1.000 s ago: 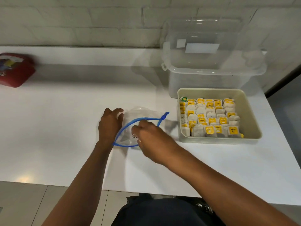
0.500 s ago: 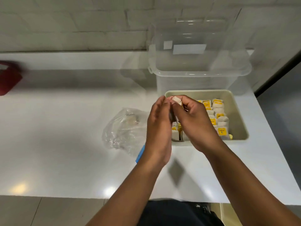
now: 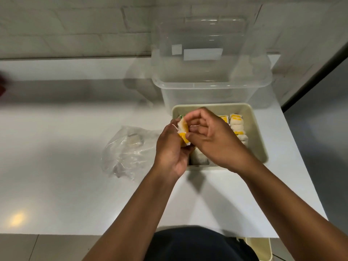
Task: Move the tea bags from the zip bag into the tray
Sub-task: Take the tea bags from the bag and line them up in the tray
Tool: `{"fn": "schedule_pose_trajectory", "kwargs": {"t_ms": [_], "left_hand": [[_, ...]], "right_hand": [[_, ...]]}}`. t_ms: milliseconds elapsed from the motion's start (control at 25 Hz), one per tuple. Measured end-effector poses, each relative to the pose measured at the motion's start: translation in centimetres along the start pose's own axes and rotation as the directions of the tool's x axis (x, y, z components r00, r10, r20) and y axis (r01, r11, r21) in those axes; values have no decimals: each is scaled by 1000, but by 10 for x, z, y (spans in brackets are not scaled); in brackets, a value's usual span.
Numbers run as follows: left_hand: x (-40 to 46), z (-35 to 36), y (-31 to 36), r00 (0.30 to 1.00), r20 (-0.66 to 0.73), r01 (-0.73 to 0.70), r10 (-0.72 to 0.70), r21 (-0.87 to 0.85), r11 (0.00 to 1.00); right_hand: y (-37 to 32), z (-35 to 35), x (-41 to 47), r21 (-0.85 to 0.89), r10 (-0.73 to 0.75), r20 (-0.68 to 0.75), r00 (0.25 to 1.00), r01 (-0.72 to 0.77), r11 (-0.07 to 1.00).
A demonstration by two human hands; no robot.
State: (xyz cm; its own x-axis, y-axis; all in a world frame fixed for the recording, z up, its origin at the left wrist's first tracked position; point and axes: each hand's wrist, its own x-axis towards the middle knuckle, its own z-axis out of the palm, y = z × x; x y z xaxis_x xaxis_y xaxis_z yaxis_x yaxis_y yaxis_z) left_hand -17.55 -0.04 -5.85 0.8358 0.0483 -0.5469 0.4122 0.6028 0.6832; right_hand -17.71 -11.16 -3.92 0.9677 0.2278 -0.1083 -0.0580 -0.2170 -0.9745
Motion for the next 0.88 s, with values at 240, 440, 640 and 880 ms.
{"fn": "schedule_pose_trajectory", "kwargs": {"t_ms": [240, 440, 640, 880], "left_hand": [[9, -6, 14, 991, 120, 29, -62, 259, 966], [14, -20, 24, 981, 163, 54, -109, 310, 949], [18, -19, 25, 979, 167, 48, -119, 376, 925], [26, -40, 37, 992, 99, -120, 76, 588, 800]], "right_hand": [[3, -28, 10, -182, -63, -66, 996, 50, 982], [19, -42, 21, 221, 131, 58, 990, -141, 965], [22, -48, 23, 107, 128, 163, 978, -146, 983], [27, -61, 21, -178, 117, 196, 974, -82, 981]]}}
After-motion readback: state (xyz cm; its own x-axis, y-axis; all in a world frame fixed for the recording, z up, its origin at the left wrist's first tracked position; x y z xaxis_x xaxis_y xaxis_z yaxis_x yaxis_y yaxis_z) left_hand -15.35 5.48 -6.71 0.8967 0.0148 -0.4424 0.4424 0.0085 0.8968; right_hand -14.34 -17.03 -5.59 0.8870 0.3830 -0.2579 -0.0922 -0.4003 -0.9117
